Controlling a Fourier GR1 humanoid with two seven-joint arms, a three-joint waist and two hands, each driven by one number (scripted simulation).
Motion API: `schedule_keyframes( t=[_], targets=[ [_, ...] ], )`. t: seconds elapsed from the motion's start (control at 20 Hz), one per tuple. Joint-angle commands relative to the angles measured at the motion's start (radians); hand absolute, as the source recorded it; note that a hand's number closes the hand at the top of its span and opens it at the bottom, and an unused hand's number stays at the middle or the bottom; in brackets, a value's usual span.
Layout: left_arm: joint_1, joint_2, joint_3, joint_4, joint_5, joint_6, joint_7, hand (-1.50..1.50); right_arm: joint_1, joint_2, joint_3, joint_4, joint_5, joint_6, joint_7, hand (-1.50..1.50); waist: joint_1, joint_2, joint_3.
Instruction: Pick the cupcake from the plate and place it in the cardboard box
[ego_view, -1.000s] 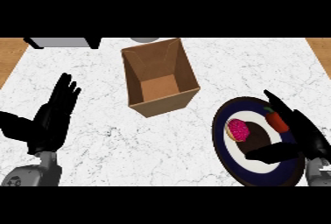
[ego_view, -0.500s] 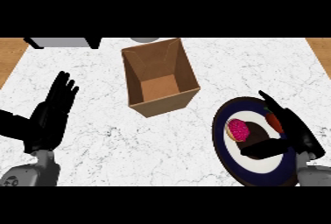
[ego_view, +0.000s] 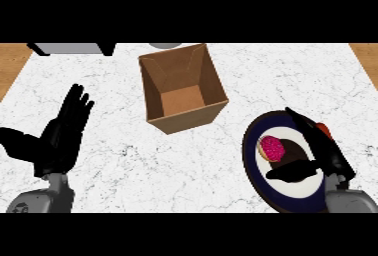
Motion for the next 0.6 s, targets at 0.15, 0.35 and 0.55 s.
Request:
schedule_keyframes(
  t=[0.15,0.35,0.55],
  targets=[
    [0.034,-0.031,-0.007,-0.063,-0.038,0.015,0.039,0.0,0.036,0.002,-0.016,0.031,0.027,0.015,-0.063,-1.5,0.0,0.0,0.0],
    [-0.031,0.03,0.102,0.055,0.055,-0.087,-0.018,0.0,0.023,0.029,-0.014,0.077,0.046,-0.016,-0.073,-1.5,-0.002,0.0,0.0],
    [0.037,-0.049,-0.017,-0.068,-0.069,0.005,0.025,0.0,-0.035,0.044,-0.002,0.146,0.081,-0.023,-0.087,-1.5,0.002,0.0,0.0]
  ],
)
